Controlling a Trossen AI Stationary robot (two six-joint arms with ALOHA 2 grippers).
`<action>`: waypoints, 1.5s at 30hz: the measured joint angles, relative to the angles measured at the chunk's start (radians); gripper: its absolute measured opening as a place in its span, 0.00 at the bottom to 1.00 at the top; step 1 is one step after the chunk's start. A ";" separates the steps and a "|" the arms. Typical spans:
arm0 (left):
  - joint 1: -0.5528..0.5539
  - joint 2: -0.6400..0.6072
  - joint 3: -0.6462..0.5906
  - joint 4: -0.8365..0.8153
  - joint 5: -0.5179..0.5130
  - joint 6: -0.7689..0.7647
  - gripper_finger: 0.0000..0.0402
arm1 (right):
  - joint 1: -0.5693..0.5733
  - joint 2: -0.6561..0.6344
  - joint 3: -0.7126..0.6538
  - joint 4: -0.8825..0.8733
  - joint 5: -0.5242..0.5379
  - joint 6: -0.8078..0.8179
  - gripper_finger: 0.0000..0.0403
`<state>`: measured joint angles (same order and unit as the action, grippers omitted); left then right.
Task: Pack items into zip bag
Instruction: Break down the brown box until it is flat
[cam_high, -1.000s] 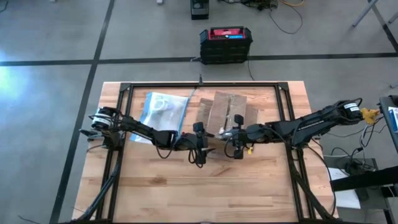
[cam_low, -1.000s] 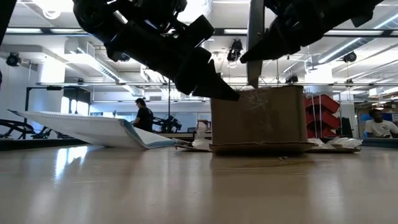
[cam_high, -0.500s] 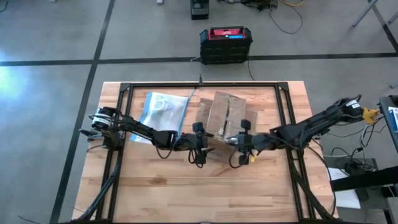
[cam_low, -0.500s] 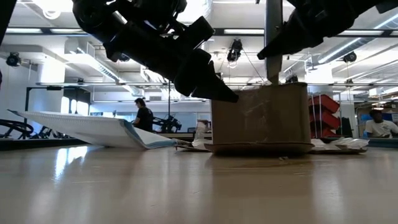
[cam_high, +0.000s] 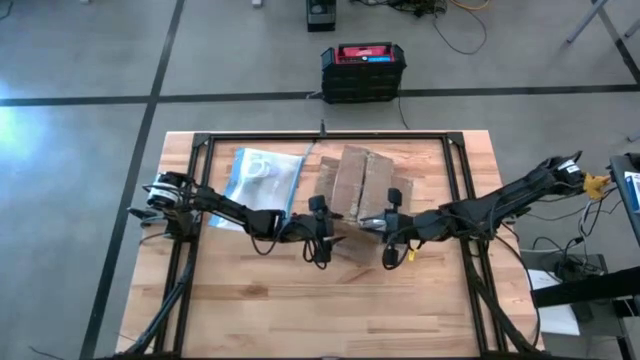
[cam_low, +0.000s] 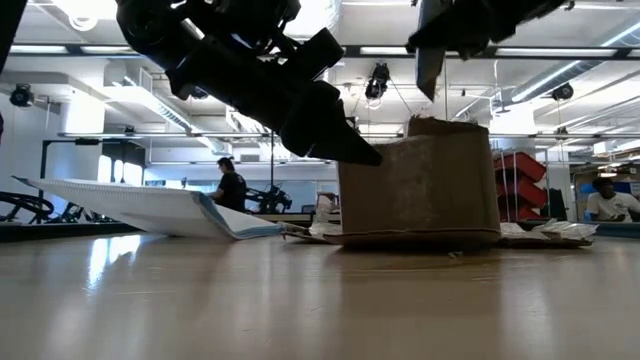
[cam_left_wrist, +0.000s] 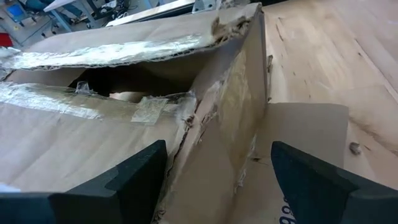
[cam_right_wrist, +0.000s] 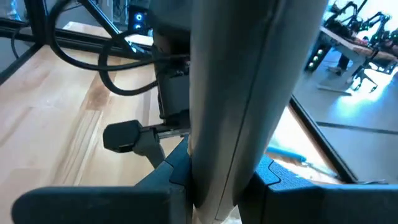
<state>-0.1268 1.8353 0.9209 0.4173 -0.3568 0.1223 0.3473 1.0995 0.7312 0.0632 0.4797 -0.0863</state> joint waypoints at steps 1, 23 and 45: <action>0.000 -0.008 0.003 -0.011 -0.001 -0.005 0.68 | 0.000 -0.005 0.014 -0.027 0.001 0.003 0.14; -0.014 -0.070 0.129 -0.163 -0.215 -0.049 0.68 | 0.009 -0.033 0.323 -0.843 0.043 0.574 0.14; -0.011 0.116 0.345 -0.178 -0.411 0.009 0.68 | 0.085 -0.030 0.299 -0.838 0.071 0.620 0.14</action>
<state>-0.1377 1.9512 1.2660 0.2395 -0.7681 0.1309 0.4319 1.0698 1.0306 -0.7745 0.5512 0.5339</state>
